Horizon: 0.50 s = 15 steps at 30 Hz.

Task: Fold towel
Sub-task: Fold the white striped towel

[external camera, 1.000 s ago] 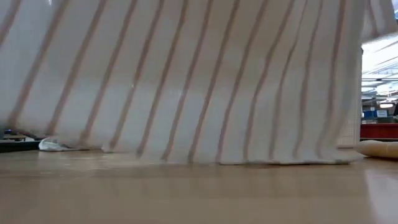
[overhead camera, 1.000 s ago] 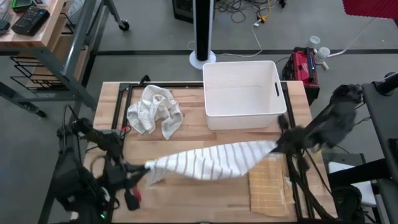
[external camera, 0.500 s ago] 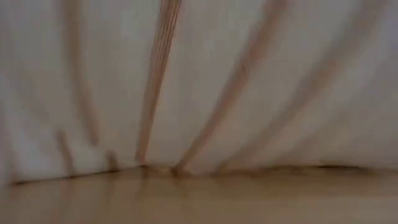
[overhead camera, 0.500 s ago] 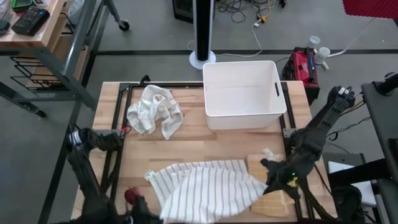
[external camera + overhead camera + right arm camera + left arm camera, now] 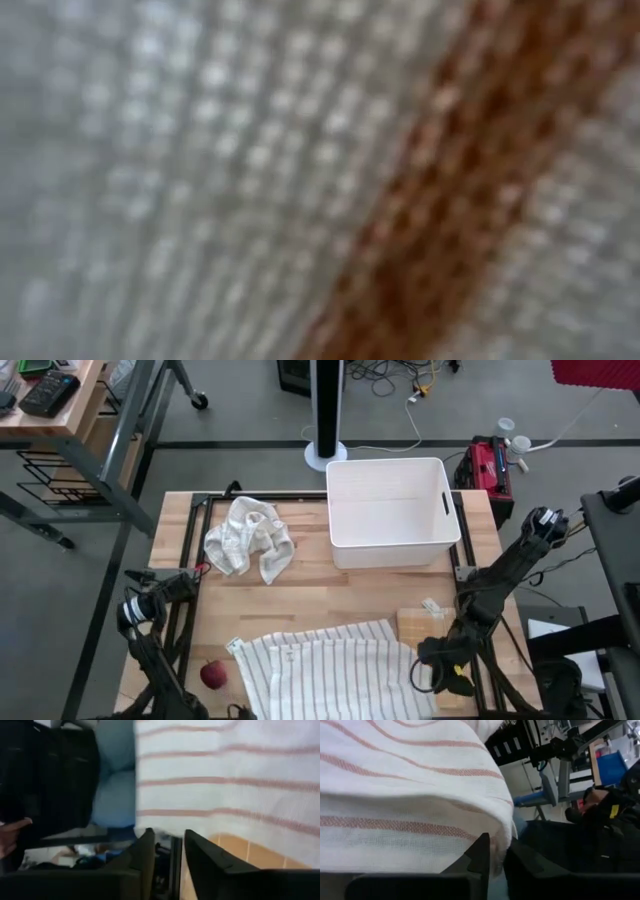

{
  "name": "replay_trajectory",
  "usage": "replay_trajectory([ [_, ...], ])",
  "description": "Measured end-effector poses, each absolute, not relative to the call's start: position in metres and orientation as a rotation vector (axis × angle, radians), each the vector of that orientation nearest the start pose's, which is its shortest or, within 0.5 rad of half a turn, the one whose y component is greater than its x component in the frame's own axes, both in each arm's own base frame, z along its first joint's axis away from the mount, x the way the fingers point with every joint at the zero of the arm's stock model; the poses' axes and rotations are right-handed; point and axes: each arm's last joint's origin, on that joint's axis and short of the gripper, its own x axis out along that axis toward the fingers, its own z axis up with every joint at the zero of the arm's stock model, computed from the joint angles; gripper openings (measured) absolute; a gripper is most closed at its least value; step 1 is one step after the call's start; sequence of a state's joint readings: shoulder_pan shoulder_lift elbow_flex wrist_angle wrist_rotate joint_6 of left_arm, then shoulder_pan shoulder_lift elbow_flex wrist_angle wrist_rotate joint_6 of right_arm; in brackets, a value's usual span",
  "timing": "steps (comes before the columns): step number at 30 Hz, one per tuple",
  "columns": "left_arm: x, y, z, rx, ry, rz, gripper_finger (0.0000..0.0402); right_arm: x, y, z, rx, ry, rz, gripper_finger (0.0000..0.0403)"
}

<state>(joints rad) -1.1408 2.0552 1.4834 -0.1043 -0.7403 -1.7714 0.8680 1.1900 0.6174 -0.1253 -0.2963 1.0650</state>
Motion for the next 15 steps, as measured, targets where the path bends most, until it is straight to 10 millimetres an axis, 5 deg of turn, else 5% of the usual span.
replay_trajectory([
  [8, 0.205, -0.406, 0.198, -1.301, 0.695, 0.069, 0.007, 0.142, 0.181, 0.21, 0.715, 1.193, 0.615, 0.0164],
  [15, 0.201, -0.41, 0.196, -1.428, 0.88, 0.072, 0.0071, 0.137, 0.161, 0.195, 0.471, 1.183, 0.355, 0.0169],
])
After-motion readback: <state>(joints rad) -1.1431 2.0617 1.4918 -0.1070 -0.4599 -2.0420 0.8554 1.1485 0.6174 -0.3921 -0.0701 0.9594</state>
